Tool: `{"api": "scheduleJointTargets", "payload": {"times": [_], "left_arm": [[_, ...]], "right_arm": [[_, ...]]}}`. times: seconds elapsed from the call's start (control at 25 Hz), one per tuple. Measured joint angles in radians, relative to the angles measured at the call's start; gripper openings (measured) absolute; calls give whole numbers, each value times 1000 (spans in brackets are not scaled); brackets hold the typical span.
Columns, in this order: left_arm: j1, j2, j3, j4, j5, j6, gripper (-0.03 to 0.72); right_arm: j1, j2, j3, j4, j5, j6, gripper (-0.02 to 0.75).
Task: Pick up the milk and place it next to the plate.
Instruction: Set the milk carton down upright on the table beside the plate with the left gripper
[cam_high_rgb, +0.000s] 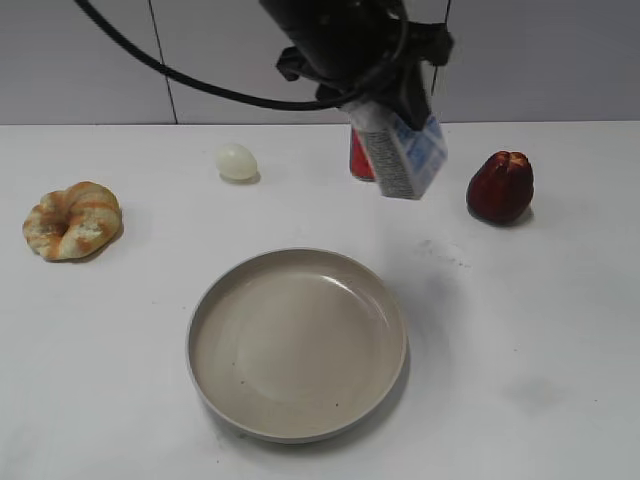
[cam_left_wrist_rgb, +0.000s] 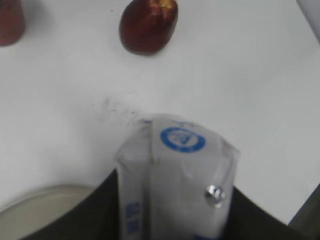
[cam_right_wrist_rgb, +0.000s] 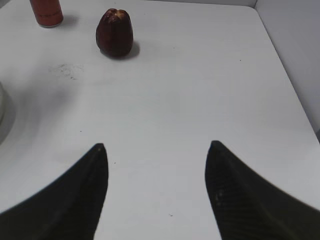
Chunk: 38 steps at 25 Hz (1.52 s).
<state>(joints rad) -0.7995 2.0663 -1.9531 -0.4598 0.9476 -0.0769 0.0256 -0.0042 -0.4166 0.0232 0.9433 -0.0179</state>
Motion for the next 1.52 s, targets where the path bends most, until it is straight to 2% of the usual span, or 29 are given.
{"api": "scheduleJointTargets", "payload": {"times": [0.28, 0.4, 0.64, 0.84, 1.4, 1.52], "left_arm": [[-58, 118, 0, 43, -6, -165, 300], [-68, 154, 0, 61, -21, -238, 300], [-83, 192, 0, 193, -34, -437, 300], [-84, 208, 0, 213, -31, -559, 300], [-110, 242, -2, 197, -2, -582, 384], [-110, 242, -3, 197, -4, -584, 448]], "right_arm": [[0, 0, 0, 0, 0, 0, 467], [0, 0, 0, 0, 0, 0, 467], [0, 0, 0, 0, 0, 0, 467], [0, 0, 0, 0, 0, 0, 467], [0, 0, 0, 0, 0, 0, 467], [0, 0, 0, 0, 0, 0, 467]]}}
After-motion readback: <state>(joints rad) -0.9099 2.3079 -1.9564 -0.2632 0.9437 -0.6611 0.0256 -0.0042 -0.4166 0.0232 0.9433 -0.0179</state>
